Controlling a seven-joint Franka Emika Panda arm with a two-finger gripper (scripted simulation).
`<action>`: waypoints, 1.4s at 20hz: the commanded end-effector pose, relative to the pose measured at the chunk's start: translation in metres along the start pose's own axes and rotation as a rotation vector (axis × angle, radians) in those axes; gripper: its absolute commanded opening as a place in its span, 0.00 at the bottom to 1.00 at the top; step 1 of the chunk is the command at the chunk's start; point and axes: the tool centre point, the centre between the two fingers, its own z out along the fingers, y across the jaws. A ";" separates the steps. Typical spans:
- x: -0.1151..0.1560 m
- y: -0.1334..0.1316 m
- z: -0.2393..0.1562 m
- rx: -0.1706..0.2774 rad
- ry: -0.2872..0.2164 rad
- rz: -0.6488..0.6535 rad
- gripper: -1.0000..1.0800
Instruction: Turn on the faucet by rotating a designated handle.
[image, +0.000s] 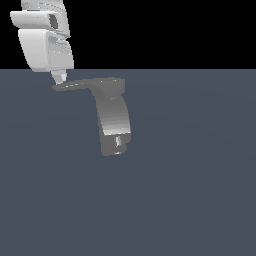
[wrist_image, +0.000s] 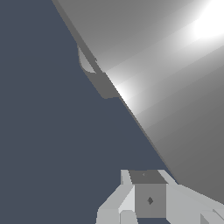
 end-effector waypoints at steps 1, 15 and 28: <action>-0.003 0.010 0.000 -0.003 0.001 -0.005 0.00; 0.006 0.036 0.000 -0.001 -0.001 -0.002 0.00; 0.030 0.064 0.000 -0.002 0.000 -0.003 0.00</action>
